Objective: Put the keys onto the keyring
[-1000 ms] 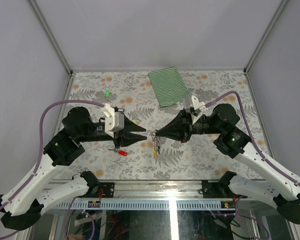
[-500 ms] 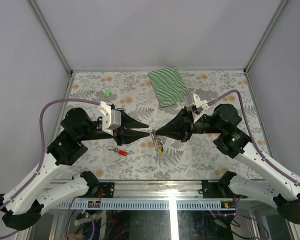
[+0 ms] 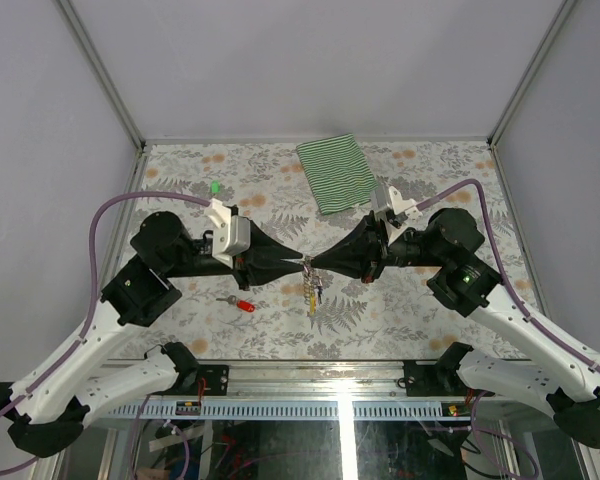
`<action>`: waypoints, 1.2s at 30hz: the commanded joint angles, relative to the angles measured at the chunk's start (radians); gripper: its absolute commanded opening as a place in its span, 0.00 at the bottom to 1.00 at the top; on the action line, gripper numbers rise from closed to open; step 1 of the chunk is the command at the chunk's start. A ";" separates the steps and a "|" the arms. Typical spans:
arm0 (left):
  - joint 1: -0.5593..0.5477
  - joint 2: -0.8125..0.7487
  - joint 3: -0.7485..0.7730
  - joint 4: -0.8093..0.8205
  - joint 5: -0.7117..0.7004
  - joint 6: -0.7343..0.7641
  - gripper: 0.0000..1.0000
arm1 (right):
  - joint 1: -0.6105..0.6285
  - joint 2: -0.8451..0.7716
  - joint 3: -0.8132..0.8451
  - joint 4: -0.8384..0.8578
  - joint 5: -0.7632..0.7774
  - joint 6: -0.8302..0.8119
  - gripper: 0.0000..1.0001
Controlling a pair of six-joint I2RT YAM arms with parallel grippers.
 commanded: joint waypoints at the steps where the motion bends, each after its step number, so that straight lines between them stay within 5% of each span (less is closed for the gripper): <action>1: -0.004 0.001 0.005 0.057 0.020 -0.012 0.16 | 0.009 -0.036 0.012 0.076 0.018 0.008 0.00; 6: -0.004 -0.002 0.006 0.057 0.015 -0.008 0.00 | 0.009 -0.049 0.011 0.076 0.028 0.006 0.00; 16: -0.004 -0.002 0.007 0.054 0.001 0.000 0.00 | 0.009 -0.077 -0.008 0.130 0.071 0.034 0.00; 36: -0.004 0.013 -0.038 0.175 -0.001 -0.087 0.06 | 0.009 -0.056 -0.162 0.578 0.233 0.285 0.00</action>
